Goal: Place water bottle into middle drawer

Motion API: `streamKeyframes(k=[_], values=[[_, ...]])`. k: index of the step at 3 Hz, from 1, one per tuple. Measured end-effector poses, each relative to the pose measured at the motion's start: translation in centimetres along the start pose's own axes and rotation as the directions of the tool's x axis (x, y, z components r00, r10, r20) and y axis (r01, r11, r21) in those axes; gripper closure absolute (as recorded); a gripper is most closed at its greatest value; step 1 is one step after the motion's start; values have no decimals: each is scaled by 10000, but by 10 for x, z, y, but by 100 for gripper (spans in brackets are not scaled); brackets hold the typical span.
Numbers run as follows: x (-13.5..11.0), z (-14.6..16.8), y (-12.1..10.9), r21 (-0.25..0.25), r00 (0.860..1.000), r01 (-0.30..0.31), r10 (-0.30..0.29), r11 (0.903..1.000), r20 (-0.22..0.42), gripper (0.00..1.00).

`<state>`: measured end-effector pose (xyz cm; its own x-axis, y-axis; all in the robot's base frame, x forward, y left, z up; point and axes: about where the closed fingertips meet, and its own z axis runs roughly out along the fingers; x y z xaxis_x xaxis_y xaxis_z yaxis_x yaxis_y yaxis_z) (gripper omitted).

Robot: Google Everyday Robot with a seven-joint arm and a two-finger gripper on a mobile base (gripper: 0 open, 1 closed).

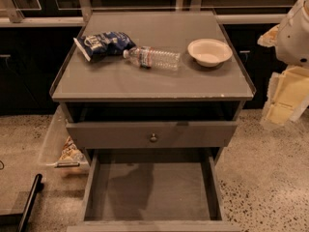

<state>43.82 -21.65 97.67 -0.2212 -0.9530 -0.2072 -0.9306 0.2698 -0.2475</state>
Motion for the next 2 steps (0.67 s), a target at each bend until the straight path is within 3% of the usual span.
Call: streamKeyframes(k=[2], values=[[-6, 5, -6, 48, 9998, -26, 25, 10000, 178, 0]])
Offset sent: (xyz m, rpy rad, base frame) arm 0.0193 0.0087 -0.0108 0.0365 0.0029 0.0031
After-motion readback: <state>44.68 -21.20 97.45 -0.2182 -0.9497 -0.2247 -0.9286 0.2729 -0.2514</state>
